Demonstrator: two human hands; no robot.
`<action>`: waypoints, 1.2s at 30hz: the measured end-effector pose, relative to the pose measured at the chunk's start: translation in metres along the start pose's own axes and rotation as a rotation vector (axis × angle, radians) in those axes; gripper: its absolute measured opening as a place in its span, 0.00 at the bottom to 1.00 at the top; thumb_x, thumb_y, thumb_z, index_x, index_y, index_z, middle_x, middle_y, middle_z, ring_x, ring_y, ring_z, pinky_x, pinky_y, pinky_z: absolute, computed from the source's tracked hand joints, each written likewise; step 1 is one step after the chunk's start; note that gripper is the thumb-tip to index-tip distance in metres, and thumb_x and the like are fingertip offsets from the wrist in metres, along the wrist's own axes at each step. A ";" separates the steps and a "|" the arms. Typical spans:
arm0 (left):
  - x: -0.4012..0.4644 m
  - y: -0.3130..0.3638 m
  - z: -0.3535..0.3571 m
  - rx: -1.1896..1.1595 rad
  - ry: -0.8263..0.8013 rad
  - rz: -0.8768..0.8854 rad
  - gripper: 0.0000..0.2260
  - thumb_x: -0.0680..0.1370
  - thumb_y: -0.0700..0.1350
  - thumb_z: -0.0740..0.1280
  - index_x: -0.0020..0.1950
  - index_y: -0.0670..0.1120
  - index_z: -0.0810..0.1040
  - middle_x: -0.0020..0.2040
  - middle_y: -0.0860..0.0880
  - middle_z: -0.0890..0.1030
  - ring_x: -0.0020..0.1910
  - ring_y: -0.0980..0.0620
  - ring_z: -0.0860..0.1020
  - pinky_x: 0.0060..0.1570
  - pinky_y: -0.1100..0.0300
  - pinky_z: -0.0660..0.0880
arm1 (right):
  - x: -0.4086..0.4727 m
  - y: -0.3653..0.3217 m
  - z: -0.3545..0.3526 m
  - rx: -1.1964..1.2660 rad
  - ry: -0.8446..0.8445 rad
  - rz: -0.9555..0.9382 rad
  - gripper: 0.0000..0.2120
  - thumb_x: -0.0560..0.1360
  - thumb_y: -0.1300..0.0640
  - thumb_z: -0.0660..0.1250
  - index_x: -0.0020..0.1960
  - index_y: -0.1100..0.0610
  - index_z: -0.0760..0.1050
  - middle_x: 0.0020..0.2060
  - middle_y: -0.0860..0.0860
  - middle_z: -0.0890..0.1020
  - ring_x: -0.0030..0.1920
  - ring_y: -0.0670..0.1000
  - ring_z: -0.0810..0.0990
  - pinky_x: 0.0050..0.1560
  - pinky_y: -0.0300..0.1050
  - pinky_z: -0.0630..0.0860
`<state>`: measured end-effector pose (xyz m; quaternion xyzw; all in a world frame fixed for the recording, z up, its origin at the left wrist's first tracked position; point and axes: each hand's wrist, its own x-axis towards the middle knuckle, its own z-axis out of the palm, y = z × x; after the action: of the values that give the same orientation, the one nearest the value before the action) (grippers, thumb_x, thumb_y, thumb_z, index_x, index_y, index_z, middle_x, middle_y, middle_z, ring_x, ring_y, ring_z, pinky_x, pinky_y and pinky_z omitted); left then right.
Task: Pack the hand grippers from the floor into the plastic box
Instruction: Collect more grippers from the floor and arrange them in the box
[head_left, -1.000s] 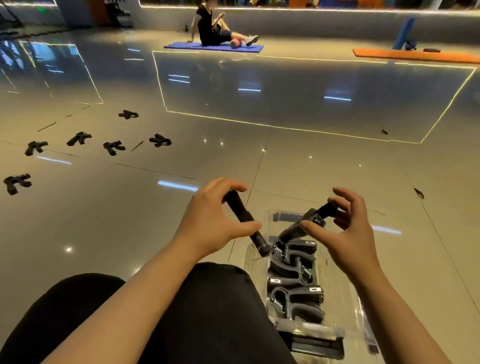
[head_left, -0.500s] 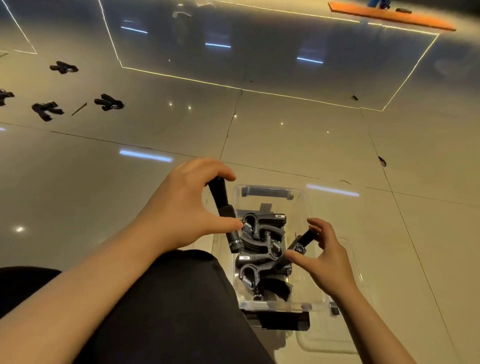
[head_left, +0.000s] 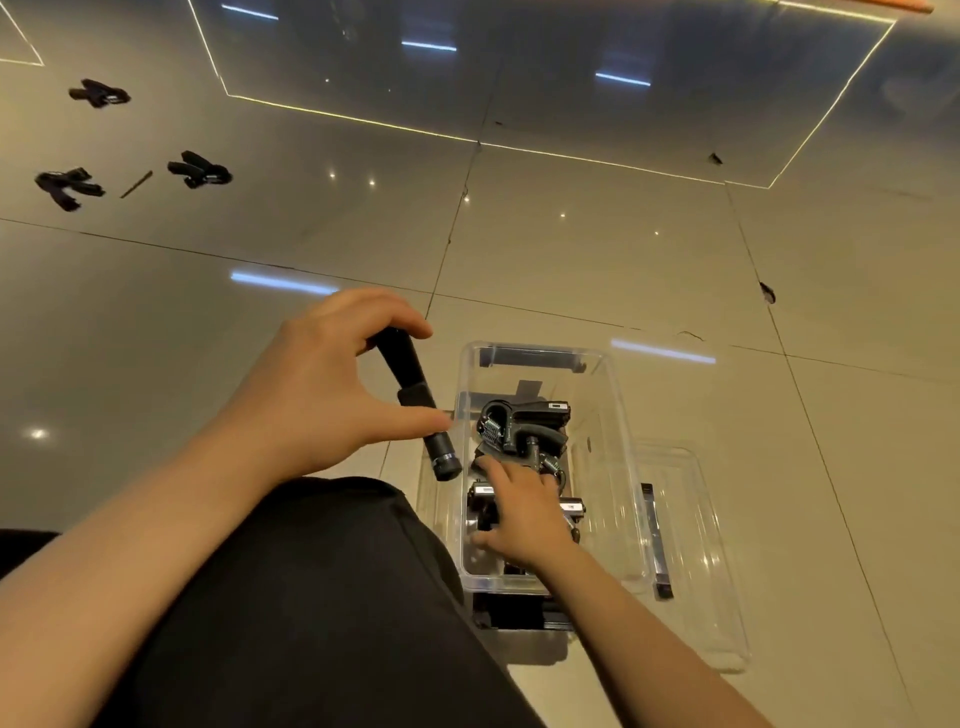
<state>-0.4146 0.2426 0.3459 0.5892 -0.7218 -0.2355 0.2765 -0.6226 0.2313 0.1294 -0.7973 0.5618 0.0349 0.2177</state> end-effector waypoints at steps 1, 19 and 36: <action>-0.001 -0.002 -0.001 0.017 -0.005 -0.007 0.27 0.59 0.57 0.73 0.56 0.55 0.75 0.55 0.62 0.72 0.57 0.59 0.72 0.57 0.69 0.66 | 0.005 0.000 0.010 -0.004 -0.021 0.006 0.42 0.66 0.45 0.72 0.74 0.49 0.55 0.66 0.52 0.69 0.65 0.56 0.67 0.65 0.55 0.60; 0.009 -0.024 -0.006 0.105 -0.128 -0.017 0.30 0.57 0.67 0.65 0.57 0.59 0.74 0.57 0.60 0.72 0.59 0.56 0.71 0.60 0.51 0.72 | 0.005 0.089 0.017 -0.357 -0.239 -0.191 0.35 0.69 0.49 0.71 0.72 0.51 0.62 0.73 0.49 0.62 0.74 0.57 0.54 0.71 0.55 0.54; 0.019 -0.039 -0.005 0.250 -0.145 0.096 0.25 0.60 0.65 0.65 0.55 0.61 0.73 0.57 0.62 0.71 0.56 0.59 0.68 0.48 0.71 0.63 | 0.090 0.090 0.013 -0.032 -0.197 -0.042 0.30 0.66 0.66 0.68 0.67 0.57 0.68 0.65 0.55 0.72 0.62 0.58 0.73 0.59 0.48 0.71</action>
<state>-0.3859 0.2168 0.3264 0.5650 -0.7910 -0.1723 0.1591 -0.6694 0.1324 0.0628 -0.8050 0.5203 0.1175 0.2597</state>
